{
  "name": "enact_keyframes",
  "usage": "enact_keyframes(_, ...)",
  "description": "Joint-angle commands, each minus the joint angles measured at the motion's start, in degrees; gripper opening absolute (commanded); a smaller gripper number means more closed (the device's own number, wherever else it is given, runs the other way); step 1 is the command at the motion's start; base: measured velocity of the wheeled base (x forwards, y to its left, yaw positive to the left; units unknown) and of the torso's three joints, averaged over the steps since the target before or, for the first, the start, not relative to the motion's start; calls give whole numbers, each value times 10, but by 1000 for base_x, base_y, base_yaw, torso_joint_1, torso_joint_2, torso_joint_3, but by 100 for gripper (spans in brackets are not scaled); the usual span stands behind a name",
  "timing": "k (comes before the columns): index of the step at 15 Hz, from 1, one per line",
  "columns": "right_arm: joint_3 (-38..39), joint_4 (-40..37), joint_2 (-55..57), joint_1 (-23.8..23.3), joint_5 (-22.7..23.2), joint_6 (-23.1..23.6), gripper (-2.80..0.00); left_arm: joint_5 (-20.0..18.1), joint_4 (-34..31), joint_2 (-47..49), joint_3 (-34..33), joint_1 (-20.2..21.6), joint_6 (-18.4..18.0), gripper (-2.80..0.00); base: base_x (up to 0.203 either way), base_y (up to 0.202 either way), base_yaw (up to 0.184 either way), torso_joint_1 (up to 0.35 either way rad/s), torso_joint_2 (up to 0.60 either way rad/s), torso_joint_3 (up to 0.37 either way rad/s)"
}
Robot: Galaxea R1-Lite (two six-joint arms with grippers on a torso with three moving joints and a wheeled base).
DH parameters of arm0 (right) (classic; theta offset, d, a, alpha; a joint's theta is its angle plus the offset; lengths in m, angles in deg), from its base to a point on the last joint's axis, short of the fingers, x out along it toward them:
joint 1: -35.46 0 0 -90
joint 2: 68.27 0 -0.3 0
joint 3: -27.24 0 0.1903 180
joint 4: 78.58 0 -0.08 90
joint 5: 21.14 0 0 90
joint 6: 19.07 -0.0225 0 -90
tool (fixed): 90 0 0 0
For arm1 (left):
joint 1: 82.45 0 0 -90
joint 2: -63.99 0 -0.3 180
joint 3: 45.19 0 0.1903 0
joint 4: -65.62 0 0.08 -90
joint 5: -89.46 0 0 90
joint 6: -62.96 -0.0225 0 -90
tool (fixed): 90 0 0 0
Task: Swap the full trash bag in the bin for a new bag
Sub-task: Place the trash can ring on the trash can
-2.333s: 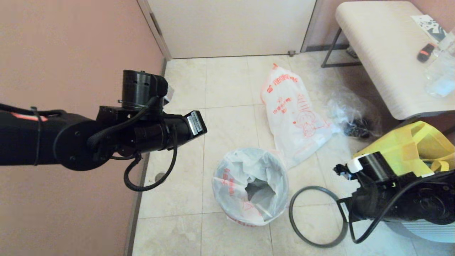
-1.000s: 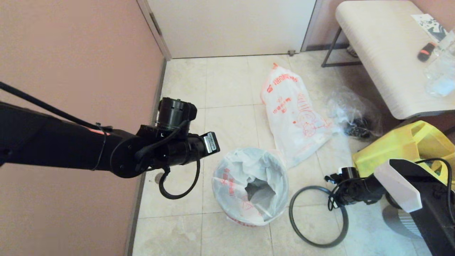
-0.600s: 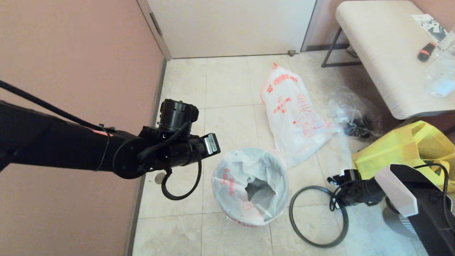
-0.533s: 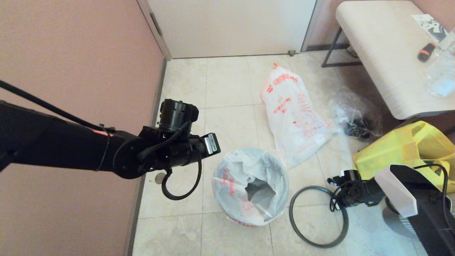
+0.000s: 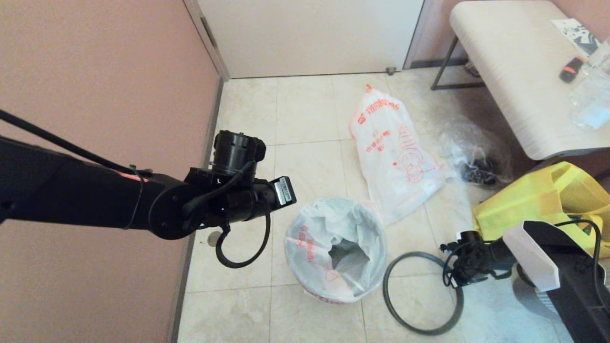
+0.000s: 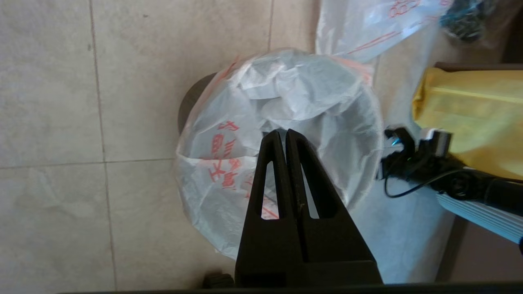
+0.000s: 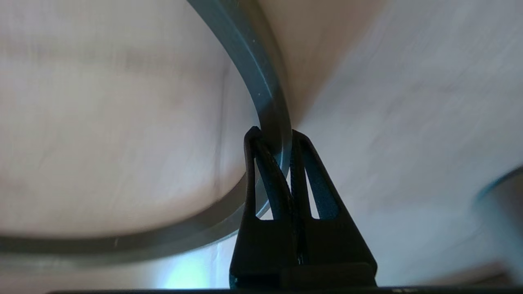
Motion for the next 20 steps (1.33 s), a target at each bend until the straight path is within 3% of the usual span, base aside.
enact_keyframes(1,55,3,-60,-1,-1,-9,-280,1,0,-25,-1,-1,2,-280,0,0,0,0,0,0)
enact_keyframes(4,216,39,-228,5,-3,-32,-280,0,-4,-69,-1,-5,1,-280,0,0,0,0,0,0)
enact_keyframes(8,415,77,-452,38,-33,-60,-280,1,-7,-99,-13,-47,2,-280,0,0,0,0,0,0)
enact_keyframes(12,538,78,-660,104,-84,-100,-280,0,-10,-141,-16,-43,0,-280,0,0,0,0,0,0)
enact_keyframes(16,543,-19,-836,169,-153,-98,-280,-8,-28,-168,-11,-43,0,-280,0,0,0,0,0,0)
enact_keyframes(20,449,-170,-928,204,-177,-87,-280,-8,-27,-176,-10,-36,-5,-280,0,0,0,0,0,0)
